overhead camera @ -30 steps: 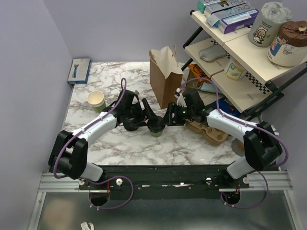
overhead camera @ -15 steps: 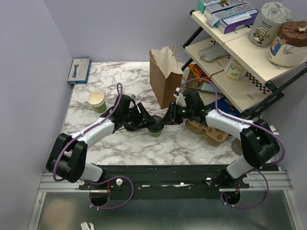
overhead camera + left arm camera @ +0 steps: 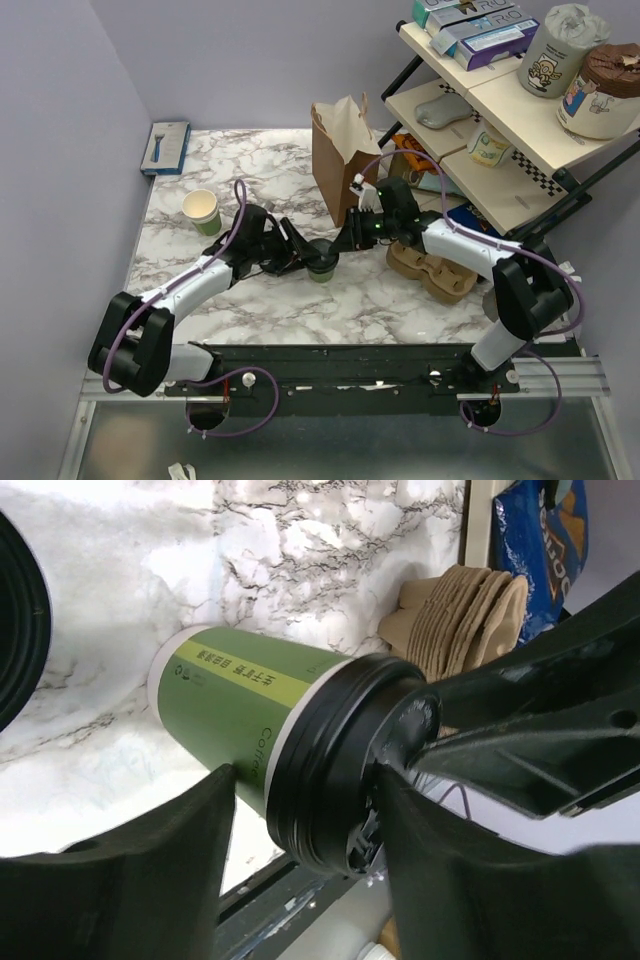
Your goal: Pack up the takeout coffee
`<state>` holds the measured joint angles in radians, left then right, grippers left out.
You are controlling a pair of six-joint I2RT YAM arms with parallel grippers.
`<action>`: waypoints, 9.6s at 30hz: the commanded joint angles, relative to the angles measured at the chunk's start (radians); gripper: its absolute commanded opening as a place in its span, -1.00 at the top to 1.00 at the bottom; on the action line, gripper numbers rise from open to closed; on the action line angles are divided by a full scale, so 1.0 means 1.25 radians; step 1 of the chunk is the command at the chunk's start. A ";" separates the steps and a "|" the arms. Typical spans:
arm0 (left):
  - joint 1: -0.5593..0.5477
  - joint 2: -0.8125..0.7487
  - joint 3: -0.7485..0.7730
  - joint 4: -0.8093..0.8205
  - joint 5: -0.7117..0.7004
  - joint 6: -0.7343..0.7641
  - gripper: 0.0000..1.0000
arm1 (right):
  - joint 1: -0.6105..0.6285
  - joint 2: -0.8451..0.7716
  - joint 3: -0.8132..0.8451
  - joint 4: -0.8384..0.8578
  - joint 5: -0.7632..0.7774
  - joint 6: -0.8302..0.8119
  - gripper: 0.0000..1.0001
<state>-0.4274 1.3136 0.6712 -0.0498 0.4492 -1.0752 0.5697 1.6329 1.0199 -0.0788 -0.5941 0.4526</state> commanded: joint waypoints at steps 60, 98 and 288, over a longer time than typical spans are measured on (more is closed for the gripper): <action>0.070 0.148 0.058 0.023 0.123 0.040 -0.07 | 0.024 0.116 0.036 -0.017 0.024 0.199 0.61; 0.047 0.136 0.083 -0.092 0.040 0.082 -0.24 | 0.001 0.173 0.055 -0.111 0.224 0.038 -0.06; -0.014 0.272 0.138 0.080 0.047 0.034 0.28 | -0.091 0.083 0.022 -0.043 0.051 0.172 0.09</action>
<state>-0.4084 1.6257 0.7677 0.3775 0.5858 -1.2022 0.4335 1.6844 1.0443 -0.0715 -0.5102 0.7013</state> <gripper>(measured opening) 0.367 0.542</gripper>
